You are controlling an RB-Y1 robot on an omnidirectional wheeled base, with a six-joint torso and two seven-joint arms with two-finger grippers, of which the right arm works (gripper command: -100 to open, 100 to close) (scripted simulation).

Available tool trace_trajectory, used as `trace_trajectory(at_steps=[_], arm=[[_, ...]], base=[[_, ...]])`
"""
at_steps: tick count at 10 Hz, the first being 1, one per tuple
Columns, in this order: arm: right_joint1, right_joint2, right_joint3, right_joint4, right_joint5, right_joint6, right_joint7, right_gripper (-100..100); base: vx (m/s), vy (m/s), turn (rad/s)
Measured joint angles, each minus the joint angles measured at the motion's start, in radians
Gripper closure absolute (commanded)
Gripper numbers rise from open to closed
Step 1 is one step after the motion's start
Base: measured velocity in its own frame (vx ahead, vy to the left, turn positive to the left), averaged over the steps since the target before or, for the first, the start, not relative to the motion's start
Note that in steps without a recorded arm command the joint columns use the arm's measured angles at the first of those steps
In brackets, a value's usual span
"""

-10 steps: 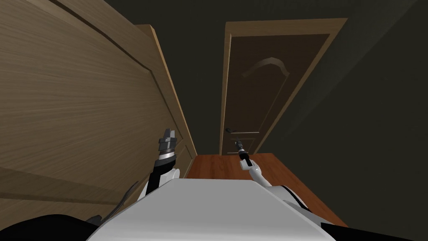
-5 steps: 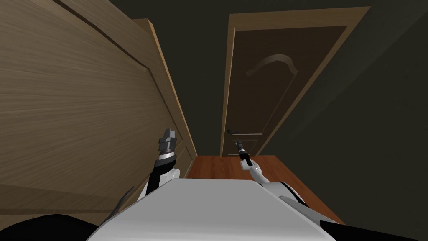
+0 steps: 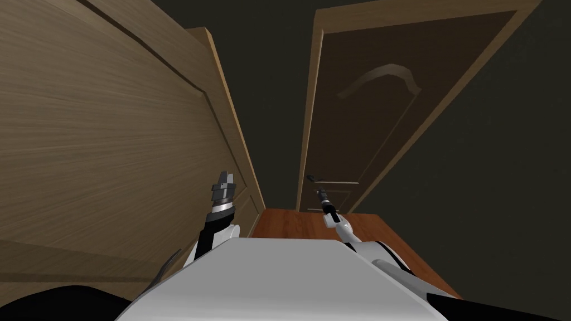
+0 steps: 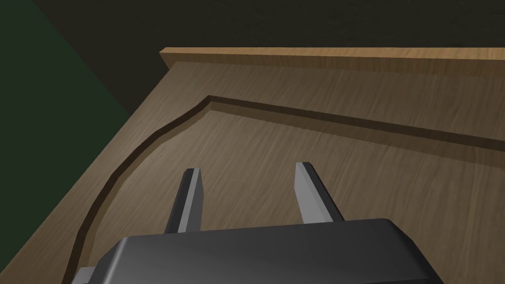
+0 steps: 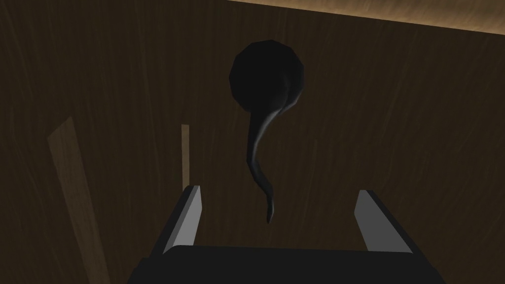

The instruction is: Pull the door open

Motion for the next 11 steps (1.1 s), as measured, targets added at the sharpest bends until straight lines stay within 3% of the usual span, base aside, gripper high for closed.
trace_trajectory(at_steps=[2, 3, 4, 5, 6, 7, 8, 11], arm=[[0.001, -0.019, -0.034, 0.036, -0.003, -0.024, -0.008, -100], [0.01, -0.021, -0.037, 0.025, -0.003, -0.017, -0.009, -100], [0.023, -0.022, -0.038, -0.003, -0.003, -0.003, -0.01, -100], [0.033, -0.035, -0.054, -0.005, -0.004, -0.001, -0.016, -100], [0.06, -0.046, -0.073, -0.042, -0.005, 0.012, -0.022, -100], [0.081, -0.052, -0.1, -0.044, -0.008, 0.008, -0.022, -100], [0.111, -0.062, -0.119, -0.087, -0.009, 0.024, -0.026, -100], [0.079, -0.089, -0.14, 0.004, -0.01, -0.019, -0.043, -100]], base=[[0.092, 0.012, 0.043], [0.001, 0.004, -0.025], [0.051, 0.013, 0.274], [0.111, 0.014, 0.321], [0.16, 0.009, 0.34], [0.144, -0.012, 0.217], [0.084, -0.021, 0.031], [0.052, -0.009, 0.092]])
